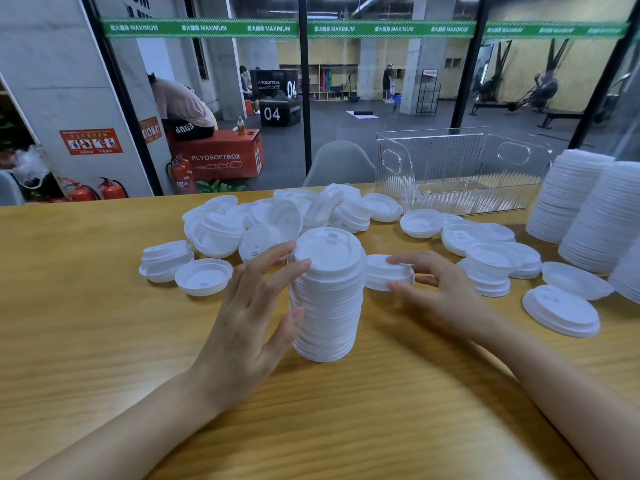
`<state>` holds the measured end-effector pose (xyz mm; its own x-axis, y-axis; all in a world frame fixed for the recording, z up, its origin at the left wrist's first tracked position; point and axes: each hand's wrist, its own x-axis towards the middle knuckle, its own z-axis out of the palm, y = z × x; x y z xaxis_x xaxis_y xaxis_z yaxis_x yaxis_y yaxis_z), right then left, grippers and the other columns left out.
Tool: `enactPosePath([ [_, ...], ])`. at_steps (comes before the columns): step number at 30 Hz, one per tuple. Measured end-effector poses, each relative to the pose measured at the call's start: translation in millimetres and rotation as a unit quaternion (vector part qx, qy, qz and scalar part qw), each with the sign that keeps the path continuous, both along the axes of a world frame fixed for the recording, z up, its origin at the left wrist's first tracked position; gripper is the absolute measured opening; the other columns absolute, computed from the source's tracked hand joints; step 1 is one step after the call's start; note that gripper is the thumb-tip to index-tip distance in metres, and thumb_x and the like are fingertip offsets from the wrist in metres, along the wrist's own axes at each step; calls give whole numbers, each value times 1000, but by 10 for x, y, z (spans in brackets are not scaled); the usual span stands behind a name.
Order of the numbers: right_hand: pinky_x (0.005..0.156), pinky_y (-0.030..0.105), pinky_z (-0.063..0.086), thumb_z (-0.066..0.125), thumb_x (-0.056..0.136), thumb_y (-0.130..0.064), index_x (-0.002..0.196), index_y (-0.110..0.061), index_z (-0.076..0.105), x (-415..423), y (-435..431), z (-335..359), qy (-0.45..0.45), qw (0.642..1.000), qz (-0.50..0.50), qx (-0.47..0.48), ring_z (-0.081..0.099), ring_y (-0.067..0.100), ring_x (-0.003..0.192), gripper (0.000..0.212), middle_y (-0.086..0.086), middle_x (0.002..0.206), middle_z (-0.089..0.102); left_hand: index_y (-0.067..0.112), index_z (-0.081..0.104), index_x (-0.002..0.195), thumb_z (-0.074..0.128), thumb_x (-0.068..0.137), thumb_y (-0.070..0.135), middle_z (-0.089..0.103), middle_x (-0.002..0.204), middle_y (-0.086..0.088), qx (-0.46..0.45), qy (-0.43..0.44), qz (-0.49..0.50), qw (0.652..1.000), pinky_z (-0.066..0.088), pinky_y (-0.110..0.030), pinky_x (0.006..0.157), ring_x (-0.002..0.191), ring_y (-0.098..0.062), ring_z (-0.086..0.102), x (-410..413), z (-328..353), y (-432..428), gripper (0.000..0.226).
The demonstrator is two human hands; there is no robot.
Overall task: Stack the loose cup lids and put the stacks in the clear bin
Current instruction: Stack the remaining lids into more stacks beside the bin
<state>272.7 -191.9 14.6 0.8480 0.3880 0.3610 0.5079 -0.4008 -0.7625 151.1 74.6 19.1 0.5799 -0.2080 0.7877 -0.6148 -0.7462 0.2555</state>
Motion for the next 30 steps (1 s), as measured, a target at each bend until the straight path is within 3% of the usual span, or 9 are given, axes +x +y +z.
enactPosePath([
  [3, 101, 28, 47, 77, 82, -37, 105, -45, 67, -20, 5, 27, 30, 1000, 2, 7, 58, -1, 111, 26, -14, 121, 63, 23, 40, 138, 49, 94, 23, 35, 148, 3, 2, 1, 1, 1000, 33, -38, 110, 136, -13, 37, -3, 6, -2, 45],
  [6, 104, 31, 45, 78, 82, -30, 104, -41, 68, -26, 12, 32, 36, 999, -2, -15, 57, 2, 115, 27, -12, 120, 64, 22, 41, 138, 50, 94, 22, 35, 148, 3, 3, 1, 3, 1000, 33, -39, 109, 136, -13, 37, -4, 9, 0, 44],
  [9, 100, 21, 46, 79, 82, -24, 101, -40, 68, -48, 25, 35, 53, 998, 1, -19, 58, 0, 112, 27, -8, 118, 65, 22, 41, 138, 49, 94, 23, 35, 148, 3, 5, 1, 5, 1000, 32, -36, 110, 136, -11, 37, -6, 12, -1, 44],
  [12, 93, 15, 48, 77, 84, -25, 101, -40, 68, -70, 40, 38, 62, 998, 7, -20, 59, -2, 109, 25, -7, 117, 64, 22, 41, 138, 49, 95, 23, 35, 148, 2, 6, 0, 4, 1000, 33, -38, 109, 136, -12, 37, -3, 13, -5, 44],
  [17, 97, 32, 51, 74, 88, -30, 108, -37, 70, -67, 40, 44, 80, 997, -7, -4, 61, 9, 112, 22, -10, 117, 67, 23, 40, 138, 49, 95, 23, 35, 148, 3, 6, 3, 4, 1000, 34, -41, 109, 136, -13, 37, -7, 9, 2, 44],
  [21, 94, 34, 52, 76, 83, -38, 109, -36, 71, -142, 93, 194, 80, 989, -18, 123, 66, 9, 107, 27, -13, 109, 72, 23, 40, 139, 49, 95, 23, 35, 148, 3, 4, 4, 1, 1000, 35, -43, 109, 136, -13, 37, -4, 8, 0, 45],
  [24, 88, 23, 49, 77, 77, -40, 107, -35, 71, -284, 190, 420, 35, 971, 31, 233, 65, 11, 109, 31, -9, 109, 72, 23, 39, 140, 48, 96, 26, 35, 148, 4, -1, 3, 0, 1000, 33, -40, 111, 137, -14, 36, -1, 8, -1, 45],
  [26, 87, 20, 49, 75, 77, -34, 109, -31, 70, -393, 269, 543, 14, 962, 92, 258, 63, 12, 110, 32, -6, 111, 71, 22, 35, 142, 48, 97, 27, 35, 150, 3, -13, 0, -7, 1000, 32, -40, 112, 139, -16, 35, -1, 13, -10, 47],
  [30, 106, 36, 45, 75, 79, -28, 111, -33, 68, -499, 420, 609, -15, 962, 178, 207, 54, 14, 128, 34, -4, 125, 65, 27, 31, 144, 52, 94, 27, 34, 150, 11, -76, 14, -16, 997, 32, -35, 113, 138, -19, 38, -8, 32, -14, 54],
])
